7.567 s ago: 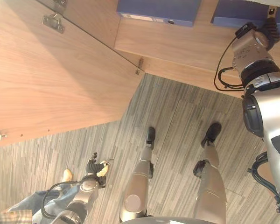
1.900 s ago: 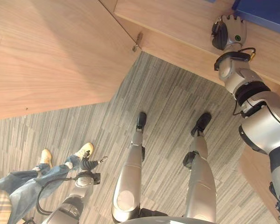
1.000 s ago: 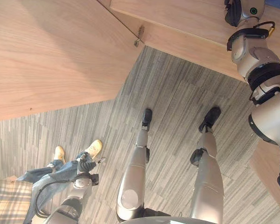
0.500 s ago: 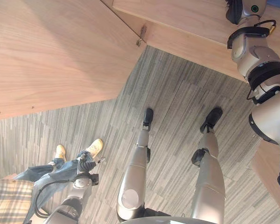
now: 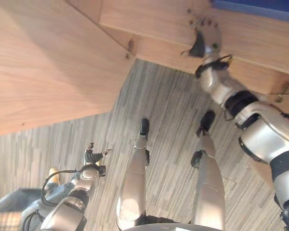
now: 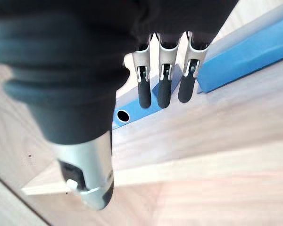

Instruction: Put the empty folder in the office cabinet

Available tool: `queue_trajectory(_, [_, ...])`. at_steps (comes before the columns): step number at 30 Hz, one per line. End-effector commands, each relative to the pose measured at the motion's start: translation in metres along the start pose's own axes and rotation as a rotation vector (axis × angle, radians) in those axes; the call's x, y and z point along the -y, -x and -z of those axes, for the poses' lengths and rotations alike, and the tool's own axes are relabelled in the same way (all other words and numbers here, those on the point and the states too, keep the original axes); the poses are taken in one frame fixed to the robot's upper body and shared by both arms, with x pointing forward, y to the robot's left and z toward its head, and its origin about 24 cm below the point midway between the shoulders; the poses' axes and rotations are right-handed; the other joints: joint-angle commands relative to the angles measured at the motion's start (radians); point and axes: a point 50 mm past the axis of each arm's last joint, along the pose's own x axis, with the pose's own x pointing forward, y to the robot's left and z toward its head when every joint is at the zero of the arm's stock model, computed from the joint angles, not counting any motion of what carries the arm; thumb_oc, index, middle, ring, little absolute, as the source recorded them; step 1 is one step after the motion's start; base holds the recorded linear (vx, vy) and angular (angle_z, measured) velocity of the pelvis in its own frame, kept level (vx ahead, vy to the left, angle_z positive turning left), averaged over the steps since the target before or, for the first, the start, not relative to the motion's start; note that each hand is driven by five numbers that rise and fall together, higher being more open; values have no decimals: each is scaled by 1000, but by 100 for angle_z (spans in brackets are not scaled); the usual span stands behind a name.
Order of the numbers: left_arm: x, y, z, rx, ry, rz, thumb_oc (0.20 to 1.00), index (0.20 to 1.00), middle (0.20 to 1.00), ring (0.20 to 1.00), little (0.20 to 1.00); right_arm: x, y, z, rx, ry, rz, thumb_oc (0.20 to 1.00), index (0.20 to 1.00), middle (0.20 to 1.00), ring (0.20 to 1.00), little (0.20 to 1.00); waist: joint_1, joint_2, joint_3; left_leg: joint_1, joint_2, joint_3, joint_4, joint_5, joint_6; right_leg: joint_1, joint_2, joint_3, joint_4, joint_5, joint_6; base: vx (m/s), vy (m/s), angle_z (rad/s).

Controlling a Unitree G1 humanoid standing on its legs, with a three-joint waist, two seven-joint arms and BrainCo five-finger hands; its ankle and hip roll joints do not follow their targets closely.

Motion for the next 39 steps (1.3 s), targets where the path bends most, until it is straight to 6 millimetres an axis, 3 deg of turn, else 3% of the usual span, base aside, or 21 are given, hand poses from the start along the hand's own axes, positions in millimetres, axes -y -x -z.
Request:
queue_trajectory(1, [-46, 3, 6, -25, -67, -162, 1000, 1000, 1000, 1000, 1000, 20, 3, -27, 182, -84, 110, 1000, 1000, 1000, 1000, 1000, 2, -40, 35, 87, -21, 26, 23, -125, 30, 18, -99, 59, 72, -94, 123, -140, 120, -32])
queue_trajectory(3, [-45, 2, 4, -15, -75, -170, 1000, 1000, 1000, 1000, 1000, -12, 38, -18, 144, -227, 34, 1000, 1000, 1000, 1000, 1000, -31, -69, 35, 84, -33, 29, 83, -158, 41, 51, -117, 63, 50, -82, 126, -118, 72, -41])
queue_trajectory(5, [-45, 3, 5, -16, -76, -170, 1000, 1000, 1000, 1000, 1000, -12, 38, -17, 143, -228, 34, 1000, 1000, 1000, 1000, 1000, -30, -69, 35, 84, -32, 28, 84, -158, 41, 52, -117, 62, 50, -82, 126, -68, 41, -10])
queue_trajectory(7, [-39, 5, 8, -6, -88, -156, 1000, 1000, 1000, 1000, 1000, -57, 88, -10, 49, -401, -117, 1000, 1000, 1000, 1000, 1000, -55, -111, 35, 127, -46, 34, 142, -196, 54, 131, -142, 58, 18, -65, 133, -125, 73, -3])
queue_trajectory(13, [-35, 10, 7, 45, -118, -99, 1000, 1000, 1000, 1000, 1000, -101, 165, -8, 25, -450, -411, 1000, 1000, 1000, 1000, 1000, -72, -172, 35, 287, -77, 46, 168, -251, 79, 330, -193, 25, -59, -22, 170, -72, 58, -9])
queue_trajectory(14, [-35, 10, 7, 45, -118, -99, 1000, 1000, 1000, 1000, 1000, -101, 165, -8, 25, -450, -411, 1000, 1000, 1000, 1000, 1000, -76, -177, 35, 286, -84, 45, 162, -242, 81, 329, -201, 24, -63, -18, 171, -31, 121, 20])
queue_trajectory(15, [-29, 12, 7, 64, -112, -73, 1000, 1000, 1000, 1000, 1000, -113, 190, 0, -44, -458, -478, 1000, 1000, 1000, 1000, 1000, -77, -185, 29, 349, -84, 51, 155, -256, 88, 393, -208, 17, -85, -4, 181, -2, 138, 38])
queue_trajectory(17, [-26, 15, 11, 70, -126, -58, 1000, 1000, 1000, 1000, 1000, -125, 218, 11, -125, -430, -536, 1000, 1000, 1000, 1000, 1000, -90, -203, -13, 395, -104, 55, 128, -250, 98, 436, -228, 8, -117, 26, 194, 26, 129, 16])
queue_trajectory(18, [-26, 15, 11, 70, -126, -58, 1000, 1000, 1000, 1000, 1000, -125, 218, 11, -125, -430, -536, 1000, 1000, 1000, 1000, 1000, -91, -205, -14, 395, -107, 54, 126, -248, 99, 436, -231, 8, -118, 26, 194, 58, 79, -4])
queue_trajectory(21, [-23, 21, 19, 65, -130, -43, 1000, 1000, 1000, 1000, 1000, -136, 259, 29, -274, -402, -602, 1000, 1000, 1000, 1000, 1000, -116, -222, -73, 447, -125, 67, 93, -246, 112, 475, -245, 7, -147, 89, 213, 77, 121, -6])
queue_trajectory(22, [-20, 24, 25, 51, -135, -34, 1000, 1000, 1000, 1000, 1000, -141, 285, 36, -360, -393, -640, 1000, 1000, 1000, 1000, 1000, -137, -222, -108, 493, -126, 84, 51, -247, 118, 490, -236, 9, -157, 127, 225, 87, 151, -1])
queue_trajectory(23, [-62, 36, 22, 171, -625, -116, 1000, 1000, 1000, 1000, 1000, -142, 300, 49, -445, -373, -636, 1000, 1000, 1000, 1000, 1000, -126, -211, -122, 517, -133, 88, 14, -227, 119, 495, -245, 1, -164, 148, 230, 49, 121, 23])
queue_trajectory(24, [-63, 36, 22, 171, -625, -117, 1000, 1000, 1000, 1000, 1000, -142, 300, 49, -445, -374, -637, 1000, 1000, 1000, 1000, 1000, -128, -214, -124, 516, -137, 87, 11, -224, 120, 493, -248, 1, -164, 149, 230, 30, 106, 2])
queue_trajectory(25, [-61, 47, 23, 223, -736, -71, 1000, 1000, 1000, 1000, 1000, -127, 315, 61, -490, -369, -587, 1000, 1000, 1000, 1000, 1000, -142, -198, -142, 567, -122, 107, -52, -205, 119, 498, -235, -20, -159, 199, 230, 36, 64, -2])
queue_trajectory(26, [-61, 47, 23, 223, -736, -71, 1000, 1000, 1000, 1000, 1000, -127, 315, 61, -490, -369, -587, 1000, 1000, 1000, 1000, 1000, -142, -198, -142, 567, -122, 107, -52, -205, 119, 498, -235, -20, -159, 199, 230, 24, 74, -39])
queue_trajectory(27, [-54, 61, 58, 36, -266, 33, 1000, 1000, 1000, 1000, 1000, -123, 327, 68, -531, -355, -578, 1000, 1000, 1000, 1000, 1000, -145, -194, -149, 592, -122, 114, -97, -174, 118, 497, -239, -34, -151, 210, 230, -5, 64, -19])
queue_trajectory(28, [-61, 61, 50, 101, -216, 19, 1000, 1000, 1000, 1000, 1000, -123, 337, 72, -591, -373, -565, 1000, 1000, 1000, 1000, 1000, -151, -177, -165, 618, -112, 123, -139, -143, 116, 503, -228, -51, -129, 194, 230, -56, 198, -41])
queue_trajectory(29, [-80, 58, 56, 27, -187, -47, 1000, 1000, 1000, 1000, 1000, -121, 355, 65, -589, -378, -610, 1000, 1000, 1000, 1000, 1000, -169, -171, -191, 662, -114, 157, -214, -101, 124, 513, -211, -42, -60, 136, 230, -43, 188, -18])
queue_trajectory(30, [-80, 58, 56, 27, -187, -47, 1000, 1000, 1000, 1000, 1000, -121, 355, 65, -589, -378, -610, 1000, 1000, 1000, 1000, 1000, -169, -171, -191, 662, -114, 157, -214, -101, 124, 513, -211, -42, -60, 136, 230, -85, 204, -41])
queue_trajectory(34, [-83, 74, 66, 36, -159, -69, 1000, 1000, 1000, 1000, 1000, -118, 396, 65, -715, -376, -609, 1000, 1000, 1000, 1000, 1000, -152, -133, -263, 685, -109, 239, -318, -19, 151, 621, -119, -40, 100, -84, 197, -169, 148, -61])
queue_trajectory(39, [-79, 100, 84, -7, -105, -22, 1000, 1000, 1000, 1000, 1000, -119, 424, 67, -833, -342, -606, 1000, 1000, 1000, 1000, 1000, -128, -110, -326, 690, -102, 316, -365, 23, 154, 715, -65, -42, 132, -164, 181, -72, 50, -57])
